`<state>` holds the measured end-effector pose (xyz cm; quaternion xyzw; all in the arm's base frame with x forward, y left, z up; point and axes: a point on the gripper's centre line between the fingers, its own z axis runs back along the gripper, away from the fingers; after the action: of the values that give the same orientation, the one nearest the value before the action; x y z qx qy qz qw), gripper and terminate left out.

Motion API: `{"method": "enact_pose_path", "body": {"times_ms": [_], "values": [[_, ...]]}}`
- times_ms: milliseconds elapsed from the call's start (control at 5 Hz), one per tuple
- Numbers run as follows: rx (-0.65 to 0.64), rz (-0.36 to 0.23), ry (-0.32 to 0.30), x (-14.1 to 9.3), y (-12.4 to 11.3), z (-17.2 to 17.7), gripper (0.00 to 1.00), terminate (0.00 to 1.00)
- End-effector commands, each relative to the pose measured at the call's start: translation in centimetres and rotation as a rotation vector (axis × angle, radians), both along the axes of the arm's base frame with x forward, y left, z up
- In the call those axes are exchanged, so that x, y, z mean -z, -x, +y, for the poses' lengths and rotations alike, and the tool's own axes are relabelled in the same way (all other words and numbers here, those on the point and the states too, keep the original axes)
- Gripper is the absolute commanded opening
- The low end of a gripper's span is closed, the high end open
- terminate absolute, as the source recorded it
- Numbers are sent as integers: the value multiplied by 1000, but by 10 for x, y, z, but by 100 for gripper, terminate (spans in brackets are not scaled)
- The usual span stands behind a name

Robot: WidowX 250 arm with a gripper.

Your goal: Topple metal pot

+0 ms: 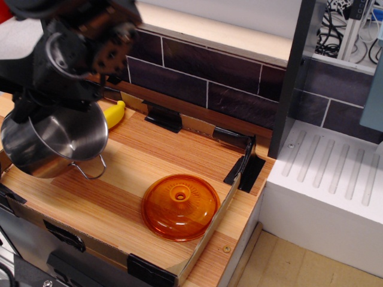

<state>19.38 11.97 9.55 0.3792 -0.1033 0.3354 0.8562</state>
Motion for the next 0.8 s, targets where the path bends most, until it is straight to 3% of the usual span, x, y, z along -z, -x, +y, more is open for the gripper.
{"method": "enact_pose_path", "body": {"times_ms": [0, 200, 400, 600], "values": [[-17, 90, -128, 1, 6, -7, 0, 0], [-25, 142, -158, 6, 8, -8, 0, 0], [-41, 128, -178, 12, 2, -10, 0, 0], [-46, 151, -162, 17, 0, -14, 100, 0]]}}
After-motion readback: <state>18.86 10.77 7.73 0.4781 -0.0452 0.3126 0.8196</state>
